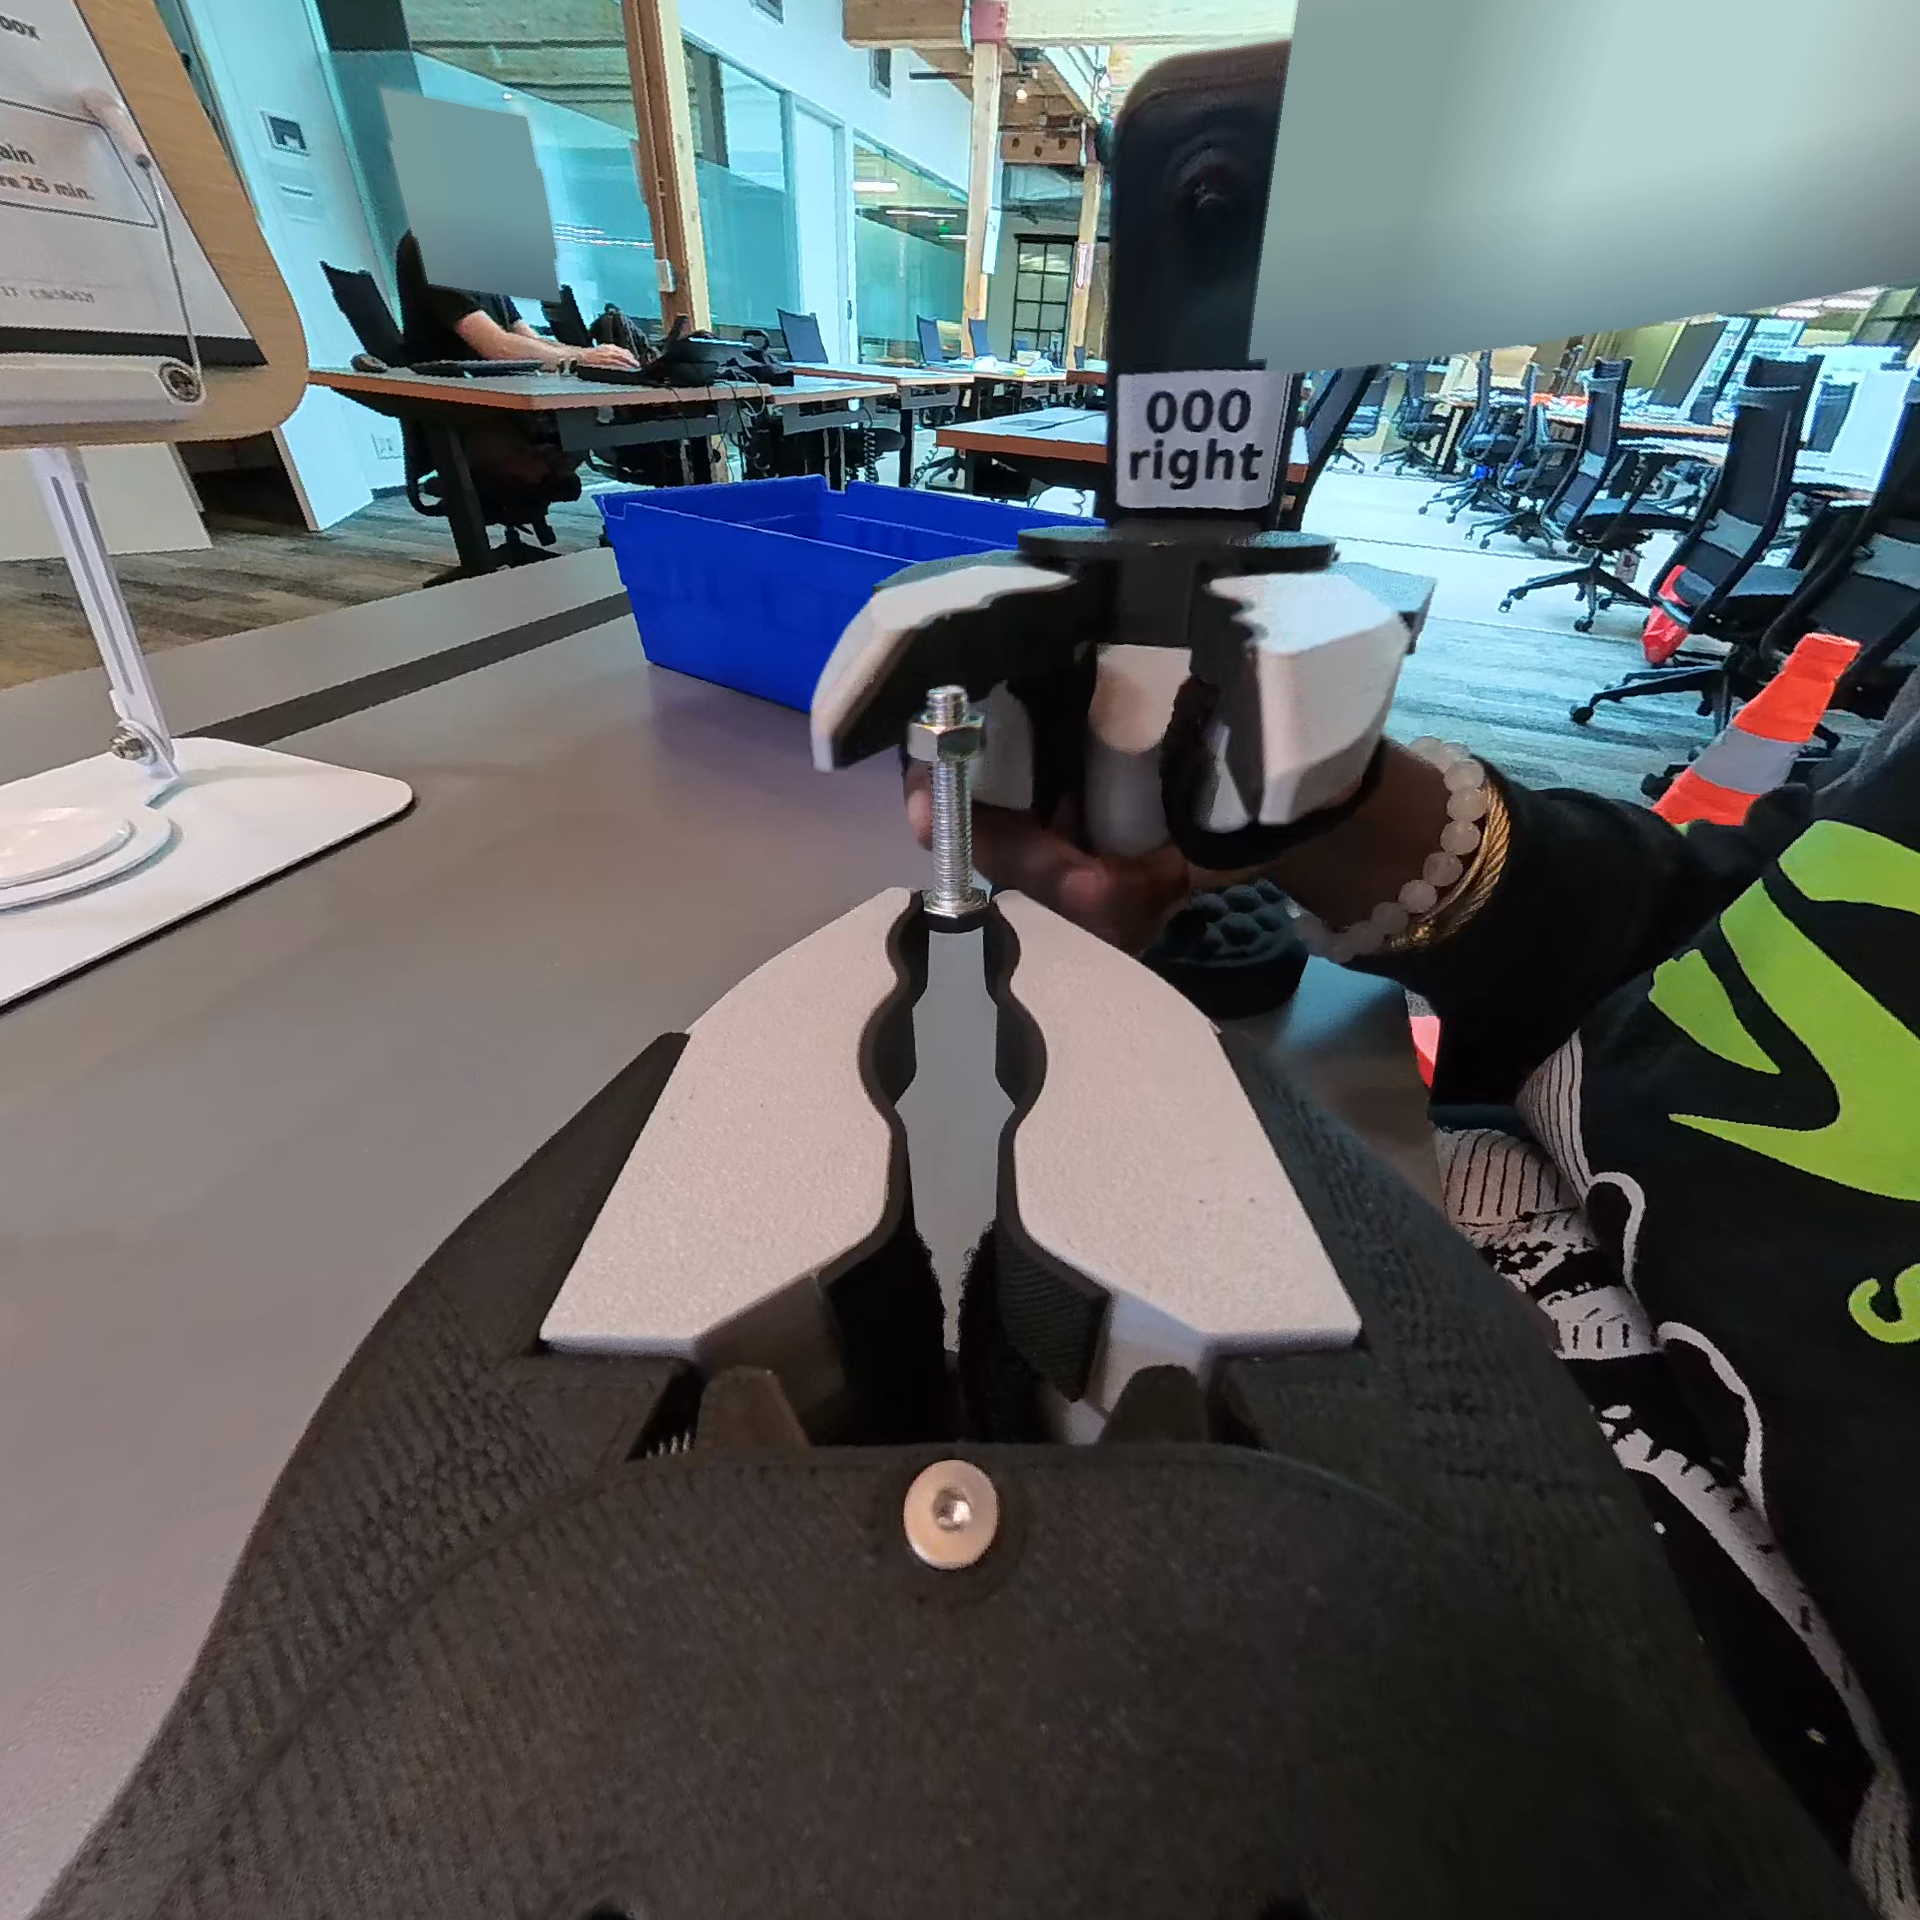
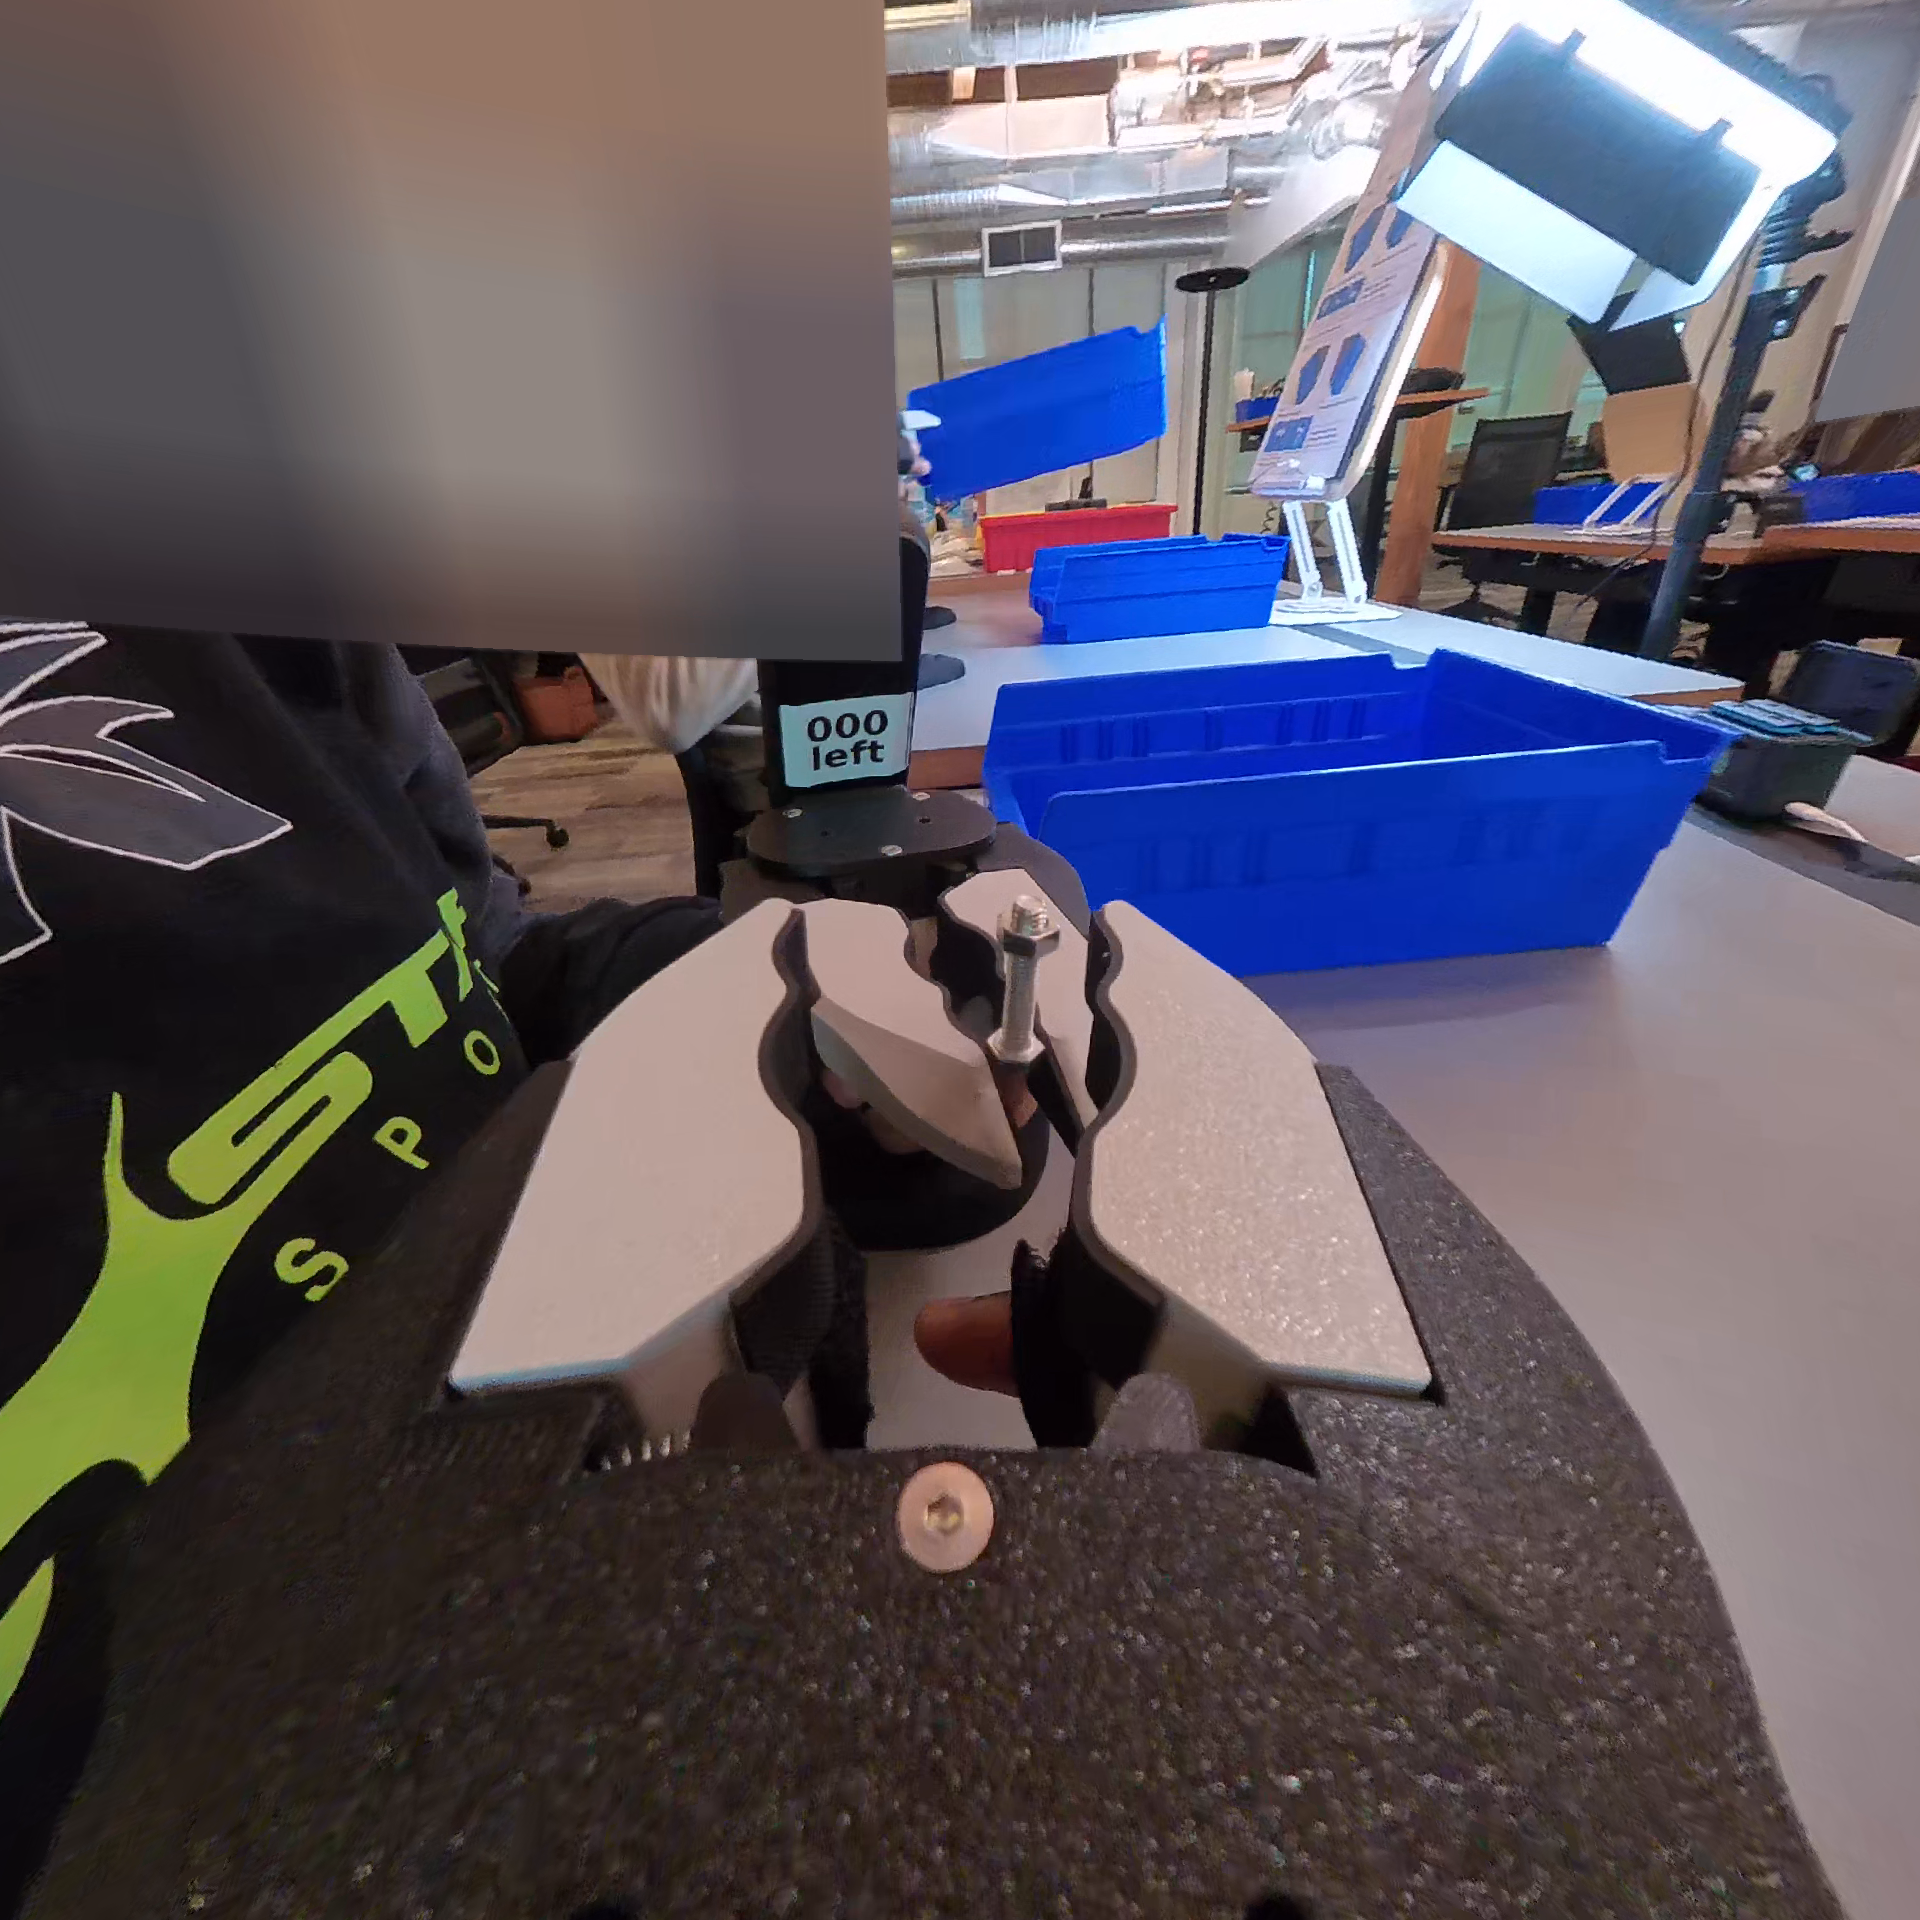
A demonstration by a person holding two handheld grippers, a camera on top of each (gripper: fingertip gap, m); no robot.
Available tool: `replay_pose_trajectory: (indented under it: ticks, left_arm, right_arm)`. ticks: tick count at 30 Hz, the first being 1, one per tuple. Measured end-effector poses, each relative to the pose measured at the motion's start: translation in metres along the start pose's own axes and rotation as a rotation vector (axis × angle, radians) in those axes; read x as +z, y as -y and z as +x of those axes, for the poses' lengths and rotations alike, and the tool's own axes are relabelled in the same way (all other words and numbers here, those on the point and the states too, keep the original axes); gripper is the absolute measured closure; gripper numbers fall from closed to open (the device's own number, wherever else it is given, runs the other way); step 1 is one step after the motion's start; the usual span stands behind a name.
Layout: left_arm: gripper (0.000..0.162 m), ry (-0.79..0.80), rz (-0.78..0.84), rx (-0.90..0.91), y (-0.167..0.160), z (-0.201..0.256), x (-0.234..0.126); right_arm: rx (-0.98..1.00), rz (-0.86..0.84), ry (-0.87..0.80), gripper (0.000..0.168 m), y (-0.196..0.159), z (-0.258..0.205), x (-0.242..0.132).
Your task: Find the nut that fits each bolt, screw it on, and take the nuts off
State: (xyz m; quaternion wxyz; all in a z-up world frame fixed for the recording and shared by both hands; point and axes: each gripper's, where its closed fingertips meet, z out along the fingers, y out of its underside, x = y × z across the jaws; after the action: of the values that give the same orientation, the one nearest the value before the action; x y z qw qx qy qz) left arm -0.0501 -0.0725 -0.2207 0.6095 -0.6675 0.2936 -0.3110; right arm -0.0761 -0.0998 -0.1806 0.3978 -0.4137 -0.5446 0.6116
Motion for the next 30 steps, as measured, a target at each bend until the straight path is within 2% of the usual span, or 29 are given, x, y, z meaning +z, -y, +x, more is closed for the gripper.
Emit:
replay_pose_trajectory:
  ticks: [7,11,13,22,30]
  left_arm:
    - [0.152,0.003,0.005,-0.006,0.001,-0.001,0.000]
    - [0.152,0.004,0.005,-0.008,0.001,-0.001,-0.001]
    - [0.152,0.004,0.005,-0.007,0.001,-0.001,-0.001]
    - [0.152,-0.004,-0.003,0.000,0.000,0.001,0.000]
    - [0.152,-0.001,0.002,-0.003,0.000,0.000,0.000]
  right_arm:
    - [-0.016,-0.011,0.010,0.118,0.001,-0.003,-0.002]
    - [-0.018,0.015,-0.009,0.133,0.005,-0.002,-0.019]
    - [-0.014,0.032,-0.022,0.135,0.007,0.000,-0.022]
    - [-0.016,-0.005,0.014,0.116,-0.001,-0.001,0.005]
    - [-0.017,-0.007,0.014,0.120,0.000,-0.003,-0.002]
